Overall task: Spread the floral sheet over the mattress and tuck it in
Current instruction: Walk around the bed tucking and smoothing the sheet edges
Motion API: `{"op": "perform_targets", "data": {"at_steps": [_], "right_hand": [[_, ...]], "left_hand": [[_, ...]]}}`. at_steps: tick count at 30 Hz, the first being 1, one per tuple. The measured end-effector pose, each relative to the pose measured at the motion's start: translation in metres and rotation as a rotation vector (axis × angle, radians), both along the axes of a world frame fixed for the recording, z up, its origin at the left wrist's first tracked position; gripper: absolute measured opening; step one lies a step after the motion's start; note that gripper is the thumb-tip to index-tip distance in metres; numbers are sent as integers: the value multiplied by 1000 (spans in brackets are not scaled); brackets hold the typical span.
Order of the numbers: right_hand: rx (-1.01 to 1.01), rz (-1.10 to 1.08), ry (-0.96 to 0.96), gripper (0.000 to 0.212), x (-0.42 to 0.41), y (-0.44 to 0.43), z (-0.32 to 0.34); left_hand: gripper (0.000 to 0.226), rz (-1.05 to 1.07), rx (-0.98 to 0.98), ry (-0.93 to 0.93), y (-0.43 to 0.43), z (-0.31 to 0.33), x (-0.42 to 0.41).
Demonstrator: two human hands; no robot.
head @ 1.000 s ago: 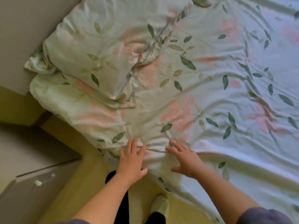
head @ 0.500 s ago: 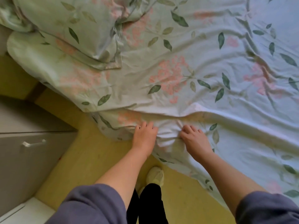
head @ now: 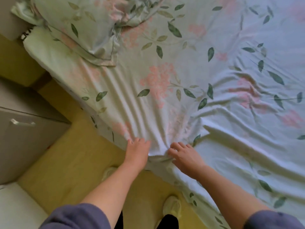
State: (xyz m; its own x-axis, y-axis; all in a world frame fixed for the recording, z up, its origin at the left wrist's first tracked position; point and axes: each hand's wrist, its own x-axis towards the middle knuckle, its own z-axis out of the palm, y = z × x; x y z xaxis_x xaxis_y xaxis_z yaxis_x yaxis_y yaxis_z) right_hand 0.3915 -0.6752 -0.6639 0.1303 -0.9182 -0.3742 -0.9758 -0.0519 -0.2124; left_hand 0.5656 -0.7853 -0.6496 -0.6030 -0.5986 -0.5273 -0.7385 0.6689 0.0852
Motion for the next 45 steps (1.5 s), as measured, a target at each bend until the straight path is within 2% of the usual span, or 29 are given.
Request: {"op": "perform_targets", "data": {"at_steps": [2,4,10,15,20,24,26,29,31,33,37,41,43,45], "right_hand": [[-17,-6,24,44,-17,21,5],[25,-16,57,50,-36,56,7],[174,-25,131,79,-82,137,-2],[16,-135,145,49,-76,137,-19],[-55,-179,14,23,-85,150,-16],[37,-91,-54,27,-103,188,-1],[118,-98,-86,25,-108,203,6],[124,-106,-123,13,-115,212,11],[114,-32,-137,10,-119,210,8],[107,45,-113,18,-127,218,5],[228,92,7,45,-161,269,6],[281,97,154,70,-199,344,5],[264,54,219,71,-207,375,-1],[220,2,257,65,-205,390,-5]], "left_hand": [[30,14,-61,115,25,4,-16],[31,-17,4,194,61,7,-33],[54,-196,89,90,135,-3,-80],[30,-83,-2,142,146,-21,-107],[25,-185,4,180,161,-26,-108],[40,-176,59,287,196,-14,-115],[47,-190,109,242,215,-10,-119],[30,-160,89,159,236,-12,-126],[21,-88,58,142,247,-13,-131],[20,-44,32,121,258,-13,-136],[15,11,18,153,279,-13,-141],[37,-153,12,240,327,-19,-153],[51,-156,38,238,360,-23,-170],[60,-119,-4,149,383,-31,-186]]}}
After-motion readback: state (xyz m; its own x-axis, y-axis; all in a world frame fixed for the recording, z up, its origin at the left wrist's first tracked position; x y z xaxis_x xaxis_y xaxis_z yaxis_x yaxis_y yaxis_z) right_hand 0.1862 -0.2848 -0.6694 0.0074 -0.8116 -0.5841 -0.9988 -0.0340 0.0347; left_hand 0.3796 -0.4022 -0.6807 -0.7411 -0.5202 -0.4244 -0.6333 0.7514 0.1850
